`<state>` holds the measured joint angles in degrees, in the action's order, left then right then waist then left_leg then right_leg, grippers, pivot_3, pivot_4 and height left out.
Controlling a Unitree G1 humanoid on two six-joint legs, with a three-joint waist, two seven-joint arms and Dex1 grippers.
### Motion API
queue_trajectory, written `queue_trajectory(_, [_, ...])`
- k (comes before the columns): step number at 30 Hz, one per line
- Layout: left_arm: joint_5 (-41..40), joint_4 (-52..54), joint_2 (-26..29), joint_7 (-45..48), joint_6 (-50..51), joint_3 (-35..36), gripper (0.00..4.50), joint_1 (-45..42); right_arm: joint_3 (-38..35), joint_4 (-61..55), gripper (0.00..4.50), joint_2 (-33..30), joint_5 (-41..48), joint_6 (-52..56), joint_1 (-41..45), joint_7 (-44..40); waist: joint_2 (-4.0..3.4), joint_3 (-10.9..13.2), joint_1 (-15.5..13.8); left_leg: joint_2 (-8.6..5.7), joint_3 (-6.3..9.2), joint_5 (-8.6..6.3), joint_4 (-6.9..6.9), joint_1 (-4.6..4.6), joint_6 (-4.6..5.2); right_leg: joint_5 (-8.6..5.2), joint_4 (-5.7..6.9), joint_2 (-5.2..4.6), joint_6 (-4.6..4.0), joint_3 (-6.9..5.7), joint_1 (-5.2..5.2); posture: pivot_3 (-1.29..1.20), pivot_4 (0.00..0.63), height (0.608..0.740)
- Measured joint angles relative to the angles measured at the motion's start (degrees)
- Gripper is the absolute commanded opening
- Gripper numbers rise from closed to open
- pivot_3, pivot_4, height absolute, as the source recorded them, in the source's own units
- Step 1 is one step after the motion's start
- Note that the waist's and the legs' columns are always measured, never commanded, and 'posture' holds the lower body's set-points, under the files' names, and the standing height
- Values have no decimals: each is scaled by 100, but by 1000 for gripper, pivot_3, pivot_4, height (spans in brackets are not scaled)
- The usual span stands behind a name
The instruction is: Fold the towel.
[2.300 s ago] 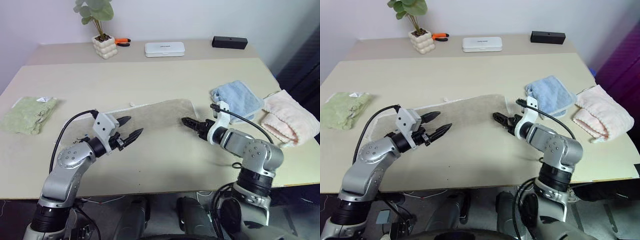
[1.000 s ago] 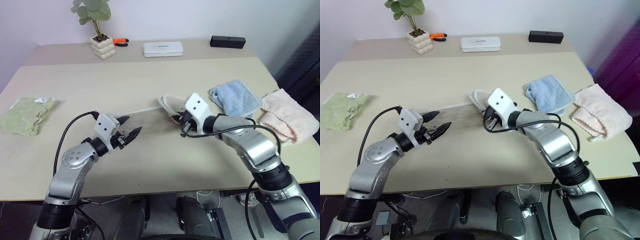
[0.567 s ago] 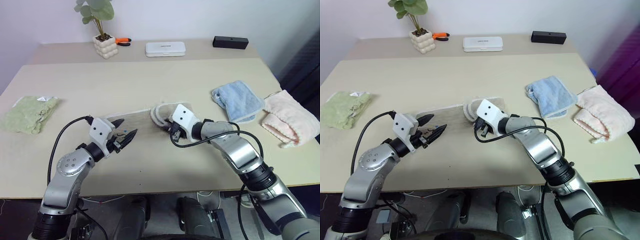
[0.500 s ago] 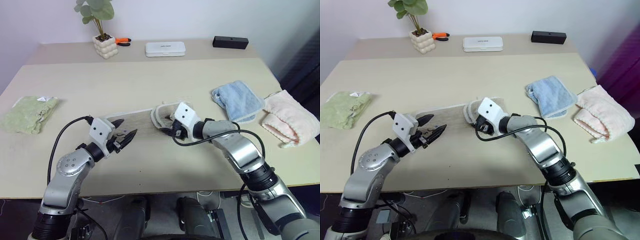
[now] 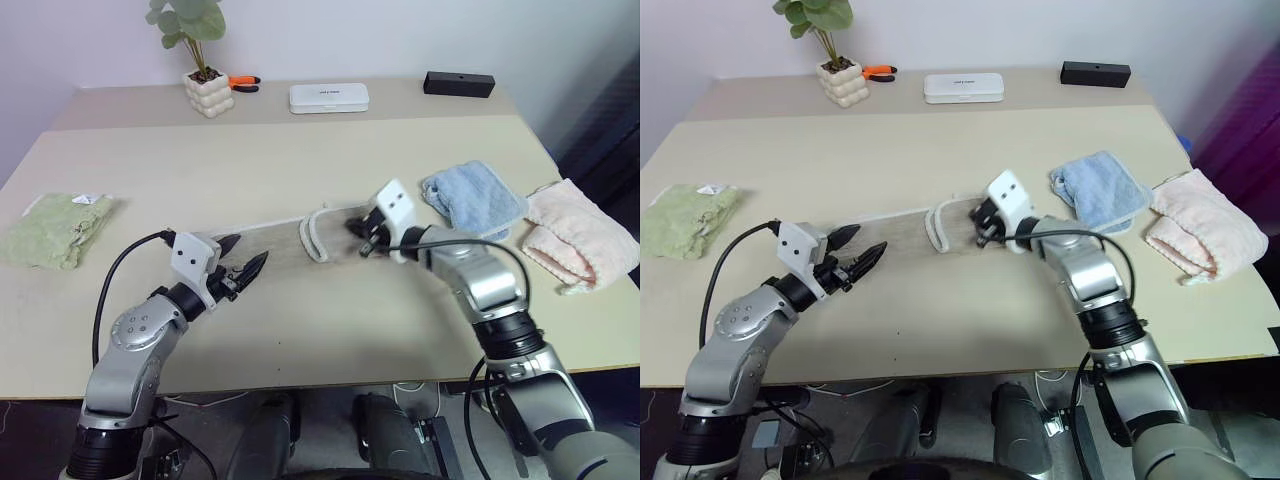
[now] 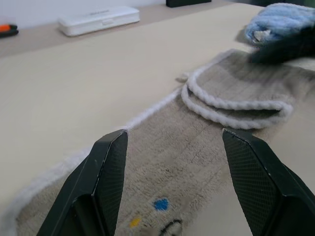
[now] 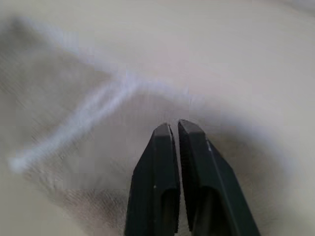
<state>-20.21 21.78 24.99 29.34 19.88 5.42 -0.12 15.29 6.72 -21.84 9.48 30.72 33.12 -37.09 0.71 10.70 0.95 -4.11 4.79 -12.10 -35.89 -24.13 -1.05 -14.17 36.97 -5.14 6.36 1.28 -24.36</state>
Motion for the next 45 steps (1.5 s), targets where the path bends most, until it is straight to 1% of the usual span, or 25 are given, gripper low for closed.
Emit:
queue_trajectory(3, [-34, 139, -28, -133, 112, 70, 3095, 186, 124, 95, 53, 33, -201, -354, -74, -112, 4, -2, 1, 0, 1, 0, -3, 2, 0, 0, 0, 1, 0, 0, 2, 0, 150, 729])
queue_trajectory(7, [-182, 545, -194, -435, 315, 303, 3095, 565, 92, 143, 53, 57, -341, -623, -70, -100, 3, -2, 4, 1, 1, 0, -2, 2, -1, 0, 0, 1, -1, 1, 1, 0, 150, 729])
queue_trajectory(8, [-254, 644, -259, -517, 393, 370, 3095, 665, 46, 144, 284, 64, -340, -682, -56, -107, 3, -2, 4, 1, 0, 0, -2, 2, 0, 0, 0, 1, -1, 1, 1, 0, 150, 729])
queue_trajectory(9, [-388, 779, -358, -645, 540, 476, 3095, 807, -34, 145, 583, 55, -342, -827, -2, -125, 3, -1, -3, 0, 0, 0, -3, 1, -1, 0, 0, 0, -1, 1, 1, 0, 150, 729])
queue_trajectory(10, [-541, 902, -452, -769, 700, 577, 3349, 933, -65, 142, 919, 19, -360, -1035, 89, -180, 3, -1, 0, 0, 0, 0, -4, 1, -1, 0, 0, 0, -1, 1, 1, 0, 150, 729])
queue_trajectory(11, [-748, 1052, -600, -928, 907, 706, 3653, 1096, -92, 107, 1382, -71, -398, -1368, 221, -288, 2, -1, 2, 0, 0, 0, -4, 1, -1, 0, -1, 0, -1, 1, 1, 0, 150, 729])
queue_trajectory(12, [-821, 1086, -633, -986, 997, 727, 3952, 1147, -107, 73, 1847, -126, -426, -1501, 280, -331, 3, -1, -5, 0, 1, -1, -4, 1, -1, -1, -1, 0, 0, 0, 2, 0, 150, 729])
queue_trajectory(13, [-1055, 1180, -748, -1140, 1213, 826, 4392, 1251, -97, 31, 2298, -213, -494, -1791, 395, -450, 3, -1, -9, 1, 3, -1, -4, 1, -1, -1, -1, 1, 0, -1, 2, 0, 150, 729])
queue_trajectory(14, [-1263, 1280, -867, -1287, 1420, 912, 4500, 1375, -93, -37, 2823, -261, -544, -2047, 467, -558, 4, -1, -10, 1, 2, -1, -4, 2, 0, -1, -2, 1, 0, -1, 4, 0, 150, 729])
queue_trajectory(15, [-1504, 1382, -964, -1454, 1676, 962, 4500, 1498, -60, -90, 3330, -286, -605, -2298, 516, -678, 5, -2, -10, 1, 3, -1, -4, 1, 0, -1, -2, 1, 1, -2, 5, 0, 150, 729])
queue_trajectory(16, [-1672, 1447, -1030, -1556, 1839, 972, 4500, 1578, -32, -124, 3948, -286, -625, -2430, 525, -745, 5, -2, -10, 1, 2, -1, -4, 2, 0, -1, -2, 0, 1, -2, 6, 0, 150, 729])
queue_trajectory(17, [-1925, 1501, -1169, -1732, 2053, 987, 4500, 1639, 22, -149, 4357, -281, -658, -2581, 524, -829, 5, -1, -12, 0, 3, -1, -6, 1, 0, -1, -2, 0, 0, -1, 6, 0, 150, 729])
queue_trajectory(19, [-2619, 1506, -1669, -2324, 2372, 1203, 4500, 1564, 129, -151, 4357, -229, -704, -2804, 518, -947, 6, -1, -24, 1, 7, -1, -14, 1, 0, -2, -1, 1, -1, -2, 9, 0, 150, 729])
queue_trajectory(22, [-3779, 1436, -2119, -3346, 2652, 1579, 4500, 1271, 254, -168, 4357, -154, -743, -3077, 480, -1061, 7, -2, -33, 0, 9, -1, -19, 2, 0, -2, 0, 0, 0, -5, 12, 0, 150, 729])
queue_trajectory(26, [-4981, 1111, -2320, -4501, 2665, 1880, 4500, 802, 270, -168, 4357, -130, -838, -3257, 375, -1111, 8, -3, -40, -2, 9, -1, -21, 4, -1, -1, 1, 1, -1, -4, 15, 0, 150, 729])
queue_trajectory(28, [-5374, 841, -2395, -4967, 2532, 1952, 4500, 472, 313, -167, 4357, -99, -890, -3304, 328, -1114, 8, -4, -44, -2, 9, -1, -20, 11, -1, -1, 1, 1, -1, -5, 22, 0, 150, 729])
queue_trajectory(31, [-5656, 373, -2454, -5501, 2246, 2015, 3647, -46, 412, -168, 4400, -20, -978, -3384, 258, -1110, 9, -4, -43, -2, 7, -1, -19, 22, -1, -2, -1, 3, -2, -4, 35, 0, 150, 729])
queue_trajectory(32, [-5667, 192, -2453, -5626, 2150, 2017, 3200, -195, 417, -169, 4400, -4, -1000, -3397, 230, -1105, 9, -4, -44, -3, 7, -1, -19, 22, -1, -2, -2, 3, -2, -5, 35, 0, 150, 729])
queue_trajectory(33, [-5669, 83, -2449, -5694, 2083, 2016, 2600, -276, 417, -171, 4400, 0, -1035, -3399, 200, -1102, 10, -4, -44, -3, 7, -1, -19, 22, -1, -2, -2, 4, -2, -4, 35, 0, 150, 729])
queue_trajectory(35, [-5669, -124, -2421, -5774, 1993, 2008, 1686, -394, 416, -182, 4400, -10, -1095, -3398, 97, -1083, 10, -4, -43, -3, 7, -1, -18, 22, -1, -2, -2, 4, -2, -4, 35, 0, 150, 729])
queue_trajectory(38, [-5668, -258, -2370, -5798, 1882, 1999, 159, -492, 417, -207, 4400, -28, -1166, -3394, -47, -1053, 11, -3, -37, -3, 6, -1, -17, 21, -1, -2, -2, 4, -2, -3, 34, 0, 150, 729])
queue_trajectory(39, [-5667, -259, -2339, -5777, 1836, 1999, 36, -503, 416, -235, 4400, -41, -1170, -3383, -84, -1050, 12, -3, -31, -3, 6, -1, -17, 22, -1, -2, -2, 5, -2, -3, 34, 0, 150, 729])
queue_trajectory(41, [-5618, -251, -2147, -5593, 1711, 2007, 36, -510, 407, -352, 4400, -67, -1171, -3280, -154, -1033, 12, -3, -22, 0, 7, -1, -14, 22, -2, -2, -1, 7, -3, -3, 32, 0, 150, 729])
queue_trajectory(45, [-5276, -66, -1410, -5158, 1521, 2123, 36, -498, 357, -557, 4400, -166, -1164, -3099, -238, -988, 12, -3, -22, -1, 5, -1, -12, 21, -2, -11, -1, 7, -20, 0, 30, 0, 150, 729])
